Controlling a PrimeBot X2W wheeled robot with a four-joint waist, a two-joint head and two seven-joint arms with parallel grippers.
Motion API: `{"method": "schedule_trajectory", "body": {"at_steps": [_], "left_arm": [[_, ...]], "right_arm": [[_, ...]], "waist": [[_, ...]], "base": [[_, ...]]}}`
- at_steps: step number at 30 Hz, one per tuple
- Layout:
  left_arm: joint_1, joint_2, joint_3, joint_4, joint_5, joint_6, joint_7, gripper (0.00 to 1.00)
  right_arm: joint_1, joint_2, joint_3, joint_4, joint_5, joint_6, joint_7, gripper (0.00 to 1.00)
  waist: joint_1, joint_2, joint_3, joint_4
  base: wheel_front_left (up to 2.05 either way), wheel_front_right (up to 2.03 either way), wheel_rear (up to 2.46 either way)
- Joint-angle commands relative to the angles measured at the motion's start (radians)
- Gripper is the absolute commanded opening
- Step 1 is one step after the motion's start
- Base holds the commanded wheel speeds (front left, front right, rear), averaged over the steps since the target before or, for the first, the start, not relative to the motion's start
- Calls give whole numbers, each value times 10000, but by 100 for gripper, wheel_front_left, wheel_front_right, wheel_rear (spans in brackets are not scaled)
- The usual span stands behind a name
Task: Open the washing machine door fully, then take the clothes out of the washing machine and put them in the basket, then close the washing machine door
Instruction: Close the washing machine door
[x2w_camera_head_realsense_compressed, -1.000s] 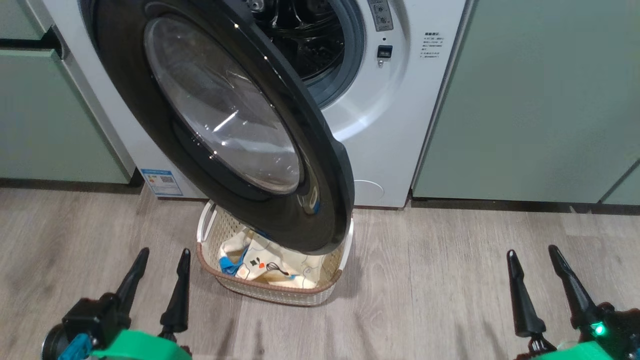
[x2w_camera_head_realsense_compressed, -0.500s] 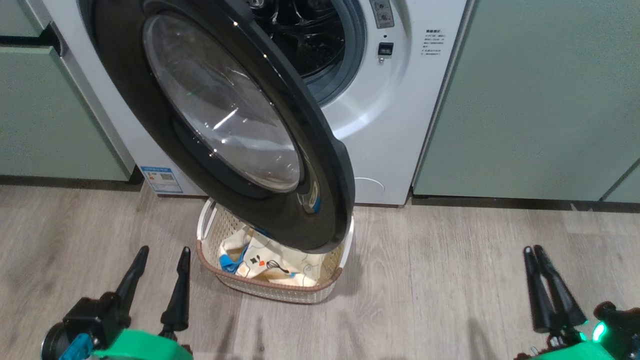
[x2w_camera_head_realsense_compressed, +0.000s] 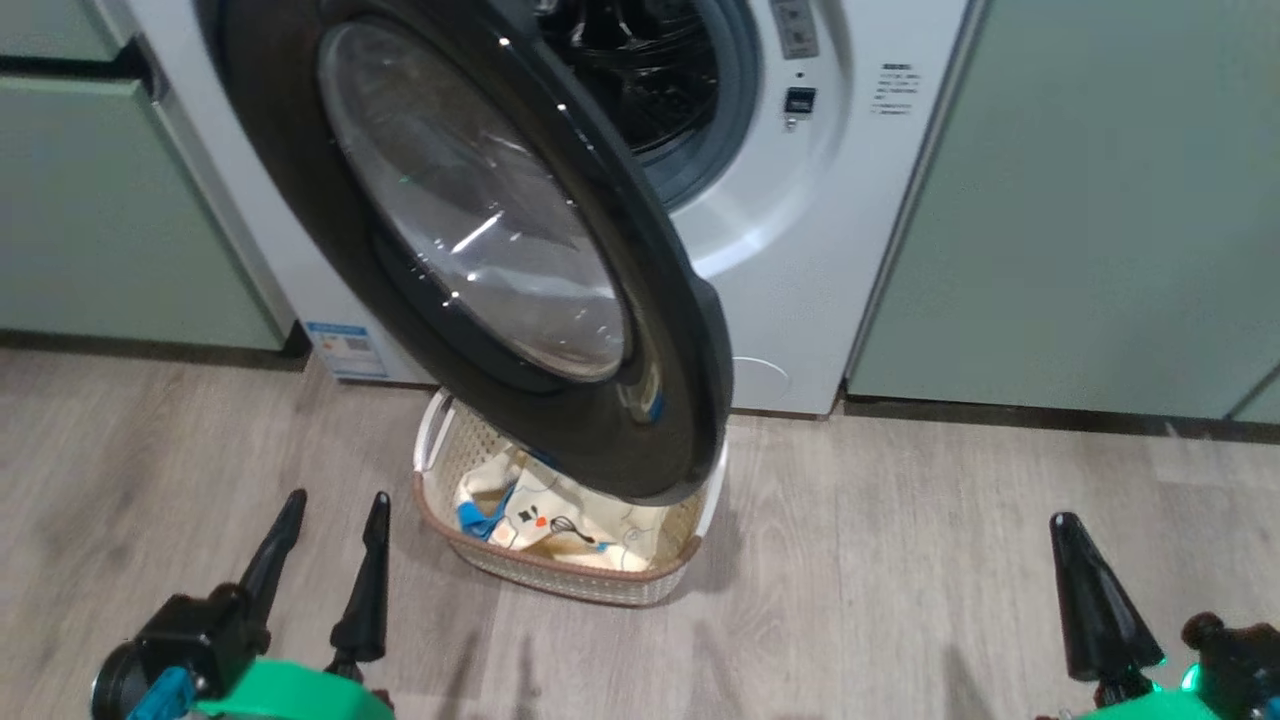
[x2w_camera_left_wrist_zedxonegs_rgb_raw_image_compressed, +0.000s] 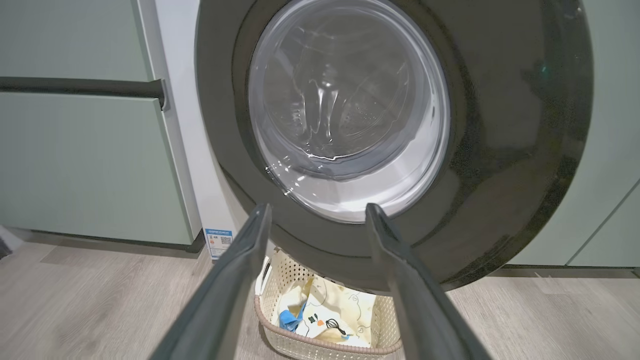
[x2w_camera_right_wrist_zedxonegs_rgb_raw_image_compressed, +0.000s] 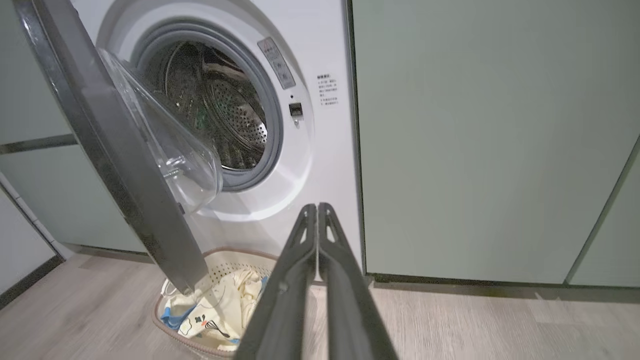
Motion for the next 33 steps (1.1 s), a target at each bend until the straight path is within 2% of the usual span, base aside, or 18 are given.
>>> {"method": "schedule_trajectory", "body": {"at_steps": [1,10,17,24,29,33], "left_arm": [[-505,151,246,-353,152,30,-67,100],[-686,69,79,-249,87,-7,-216,100],[-878,-25,-152,-35,76,-70,-364,100],[-985,-48,-273,67,59,-111,-422,100],[-1012,-53,-322,118,52,-105,-465,100],[-1029,-26,-329,107,36,-103,-482,100]], "right_arm": [[-390,-258,194,46,105,39,-67,0],[-1499,-433,516,1133,420,39,-67,0],[-2610,-522,530,2127,710,39,-67,0],[-3235,-463,301,2575,788,39,-67,0],[-3696,-425,121,2461,866,39,-67,0],[-4129,-392,-77,1570,872,39,-67,0]], "waist": [[0,-1,54,283],[0,-1,181,1436],[0,-1,218,2581],[0,-1,209,3185],[0,-1,199,3399],[0,-1,173,3441]], "base": [[0,0,0],[0,0,0],[0,0,0],[0,0,0],[0,0,0],[0,0,0]]}}
